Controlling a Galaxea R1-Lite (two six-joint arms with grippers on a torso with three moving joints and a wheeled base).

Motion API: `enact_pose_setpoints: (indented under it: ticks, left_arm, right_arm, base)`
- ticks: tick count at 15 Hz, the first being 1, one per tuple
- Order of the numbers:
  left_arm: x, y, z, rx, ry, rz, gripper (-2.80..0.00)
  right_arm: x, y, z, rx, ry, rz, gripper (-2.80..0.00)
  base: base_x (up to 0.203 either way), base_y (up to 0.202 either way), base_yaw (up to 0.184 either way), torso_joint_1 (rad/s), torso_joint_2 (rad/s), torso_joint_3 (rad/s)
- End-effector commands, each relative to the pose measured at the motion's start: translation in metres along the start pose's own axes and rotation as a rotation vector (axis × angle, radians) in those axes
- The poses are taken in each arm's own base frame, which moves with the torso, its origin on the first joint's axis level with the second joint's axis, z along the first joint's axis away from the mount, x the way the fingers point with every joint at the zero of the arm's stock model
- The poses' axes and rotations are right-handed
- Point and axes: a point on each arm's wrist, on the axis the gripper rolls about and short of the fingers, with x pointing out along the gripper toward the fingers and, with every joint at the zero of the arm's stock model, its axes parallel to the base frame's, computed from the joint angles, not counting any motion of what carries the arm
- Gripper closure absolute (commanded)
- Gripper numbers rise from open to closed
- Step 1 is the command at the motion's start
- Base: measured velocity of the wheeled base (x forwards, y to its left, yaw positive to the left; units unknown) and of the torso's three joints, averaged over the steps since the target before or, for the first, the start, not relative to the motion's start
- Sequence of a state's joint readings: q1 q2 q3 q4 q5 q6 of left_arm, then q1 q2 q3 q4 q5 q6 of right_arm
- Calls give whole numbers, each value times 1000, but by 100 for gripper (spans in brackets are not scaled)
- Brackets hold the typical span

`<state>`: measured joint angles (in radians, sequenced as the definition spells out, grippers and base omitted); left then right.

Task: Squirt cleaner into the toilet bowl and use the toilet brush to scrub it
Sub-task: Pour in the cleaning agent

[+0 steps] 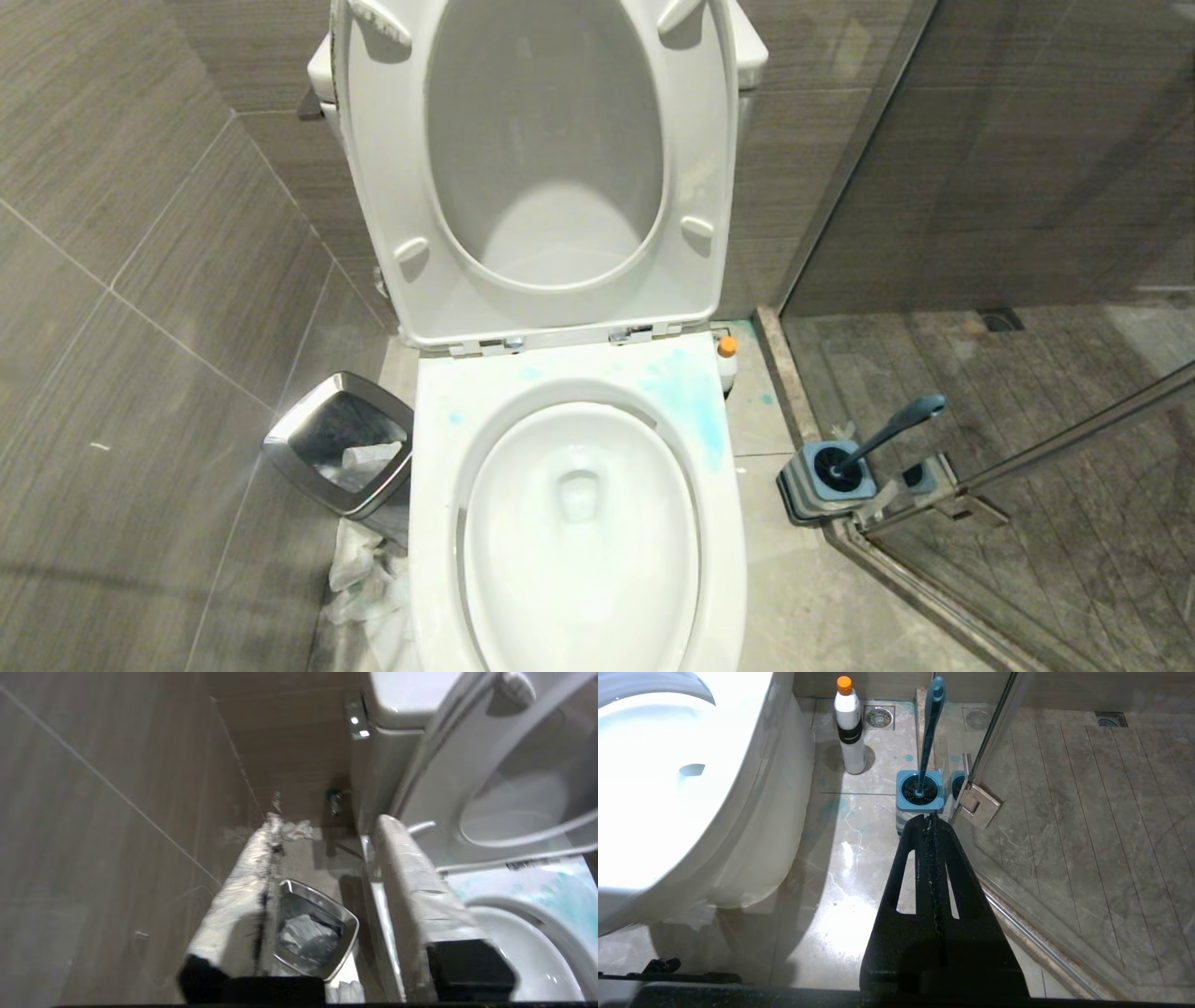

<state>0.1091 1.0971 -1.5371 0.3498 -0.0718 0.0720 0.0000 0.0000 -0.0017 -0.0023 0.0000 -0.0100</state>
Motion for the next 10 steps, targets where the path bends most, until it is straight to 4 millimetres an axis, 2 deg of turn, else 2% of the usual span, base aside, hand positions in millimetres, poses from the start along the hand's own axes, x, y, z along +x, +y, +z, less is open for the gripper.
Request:
enact_pose_setpoints:
  ticks: [1,3,7,10]
  left_arm:
    - [-20,0,12,5,-62,36,0]
    - [-43,1,20,7,-115,112,0]
    - [-81,5,28,-17,-188,410,0]
    - [-115,3,19,13,-212,448,0]
  right_arm:
    - [0,0,0,-1,-1,0,0]
    - [0,0,0,1,-1,0,0]
    - [0,0,0,-1,-1,0,0]
    - [0,0,0,-1,-1,0,0]
  base:
    - [0,0,0,0,0,0]
    - [0,0,0,0,0,0]
    - [0,0,0,0,0,0]
    - [0,0,0,0,0,0]
